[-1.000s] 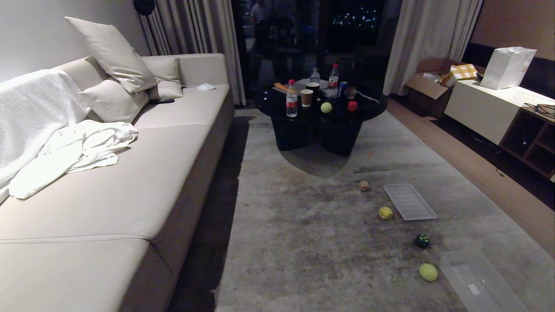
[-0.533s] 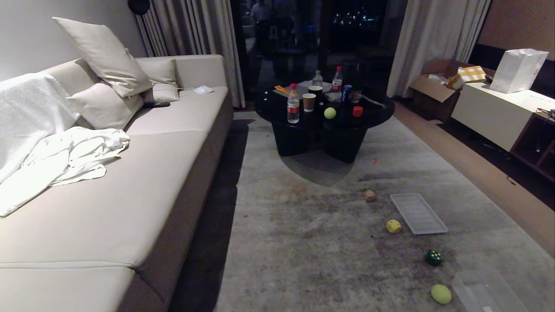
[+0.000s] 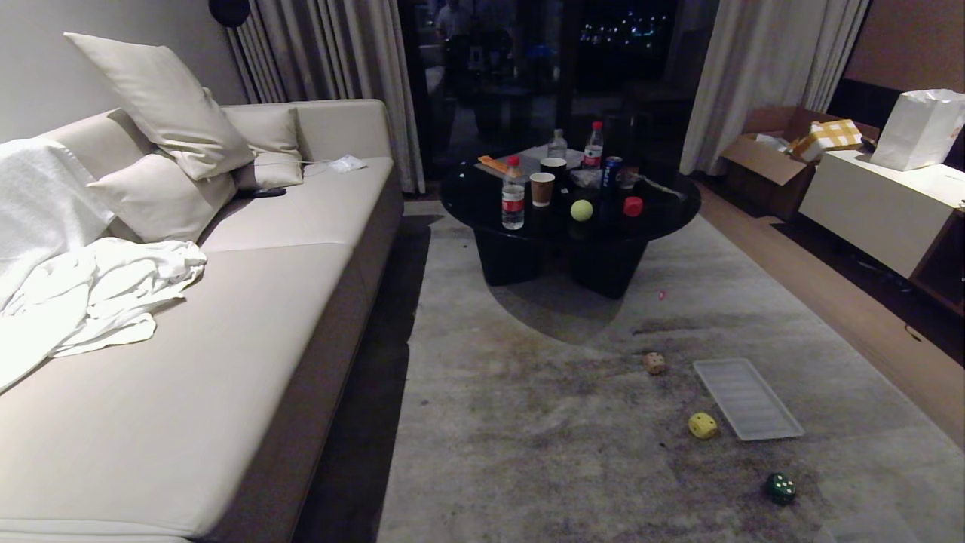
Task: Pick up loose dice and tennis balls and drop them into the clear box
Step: Find toys out of the box
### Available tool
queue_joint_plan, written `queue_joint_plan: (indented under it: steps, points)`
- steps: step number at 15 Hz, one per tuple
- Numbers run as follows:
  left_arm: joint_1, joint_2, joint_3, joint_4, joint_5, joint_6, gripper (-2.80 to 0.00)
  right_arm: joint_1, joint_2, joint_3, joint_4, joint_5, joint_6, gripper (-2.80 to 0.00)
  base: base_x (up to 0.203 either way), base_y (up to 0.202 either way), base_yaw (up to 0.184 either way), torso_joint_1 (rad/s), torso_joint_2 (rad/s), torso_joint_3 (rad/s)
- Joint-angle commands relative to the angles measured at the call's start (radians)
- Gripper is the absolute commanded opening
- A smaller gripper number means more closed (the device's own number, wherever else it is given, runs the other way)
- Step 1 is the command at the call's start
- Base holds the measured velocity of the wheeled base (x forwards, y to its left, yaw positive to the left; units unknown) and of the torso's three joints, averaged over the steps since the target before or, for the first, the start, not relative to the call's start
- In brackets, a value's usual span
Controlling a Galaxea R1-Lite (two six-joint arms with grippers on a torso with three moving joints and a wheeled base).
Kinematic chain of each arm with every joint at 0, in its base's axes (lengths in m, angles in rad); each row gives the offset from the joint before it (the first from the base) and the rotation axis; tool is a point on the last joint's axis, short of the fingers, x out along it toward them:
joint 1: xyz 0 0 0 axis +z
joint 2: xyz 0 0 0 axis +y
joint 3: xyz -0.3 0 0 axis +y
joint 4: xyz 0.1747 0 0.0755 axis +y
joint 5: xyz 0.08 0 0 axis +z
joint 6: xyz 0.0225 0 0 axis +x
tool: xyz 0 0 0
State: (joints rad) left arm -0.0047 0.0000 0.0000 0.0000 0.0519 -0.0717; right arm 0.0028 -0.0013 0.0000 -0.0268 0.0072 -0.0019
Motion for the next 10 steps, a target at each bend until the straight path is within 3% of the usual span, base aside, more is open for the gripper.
queue_joint_plan:
  steps: [1,10]
  points:
    - [0.000,0.002,0.002,0.000,0.000,0.003,-2.80,0.000,0.001,0.011,-0.001,0.000,-0.001,-2.80,0.189,0.000,0.000,0.007,0.00,-0.002]
    - [0.000,0.002,0.002,0.002,-0.007,0.038,-2.80,0.000,0.001,0.011,-0.001,0.000,-0.001,-2.80,0.185,0.000,0.000,0.002,0.00,0.002]
